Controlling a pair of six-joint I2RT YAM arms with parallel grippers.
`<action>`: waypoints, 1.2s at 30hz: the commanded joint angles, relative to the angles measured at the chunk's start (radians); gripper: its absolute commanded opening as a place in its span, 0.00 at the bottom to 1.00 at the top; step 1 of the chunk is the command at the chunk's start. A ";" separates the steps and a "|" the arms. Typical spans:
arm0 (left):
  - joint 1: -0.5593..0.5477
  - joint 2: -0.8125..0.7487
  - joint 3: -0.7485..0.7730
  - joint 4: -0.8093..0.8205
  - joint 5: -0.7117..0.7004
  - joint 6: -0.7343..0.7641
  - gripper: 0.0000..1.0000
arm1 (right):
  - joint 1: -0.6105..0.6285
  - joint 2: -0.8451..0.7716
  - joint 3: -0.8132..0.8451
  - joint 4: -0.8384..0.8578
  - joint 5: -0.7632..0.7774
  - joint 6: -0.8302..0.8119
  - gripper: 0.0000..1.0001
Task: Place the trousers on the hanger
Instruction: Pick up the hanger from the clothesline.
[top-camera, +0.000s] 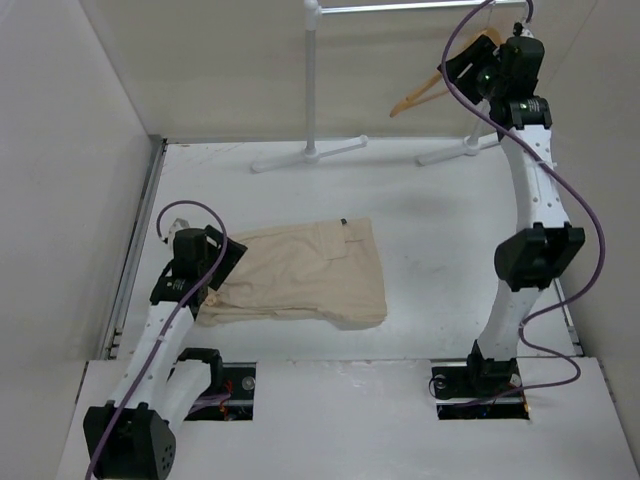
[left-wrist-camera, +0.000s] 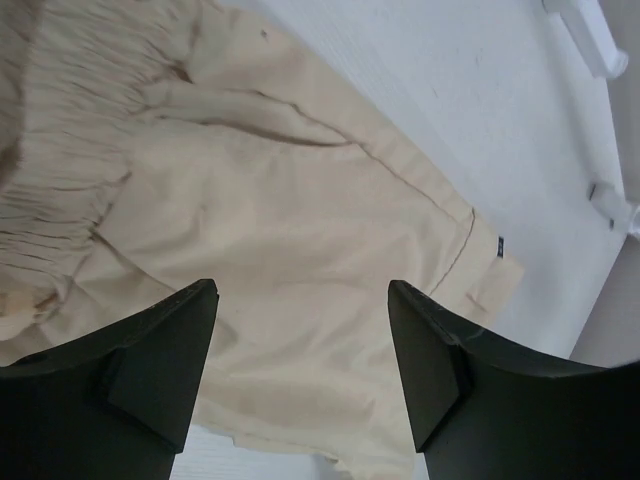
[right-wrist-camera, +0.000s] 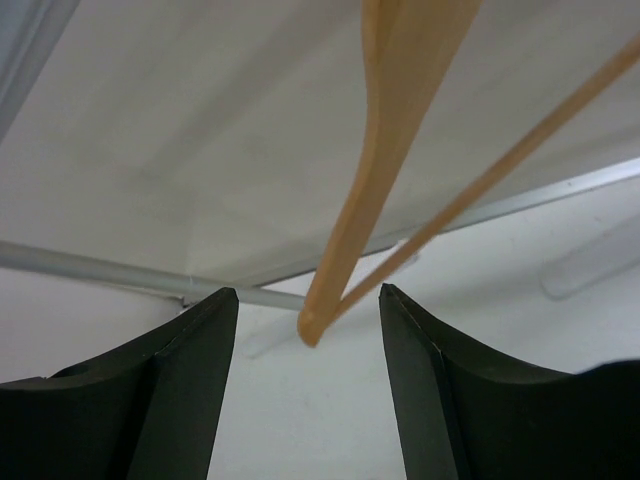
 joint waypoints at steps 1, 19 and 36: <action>-0.061 0.019 0.034 -0.019 -0.018 0.012 0.67 | -0.002 0.089 0.171 0.019 -0.058 0.023 0.65; -0.074 0.080 0.069 -0.010 -0.027 0.039 0.68 | 0.032 0.358 0.397 -0.018 -0.127 0.067 0.58; -0.071 0.079 0.077 0.013 -0.013 0.032 0.67 | 0.063 0.288 0.392 -0.048 -0.137 0.043 0.19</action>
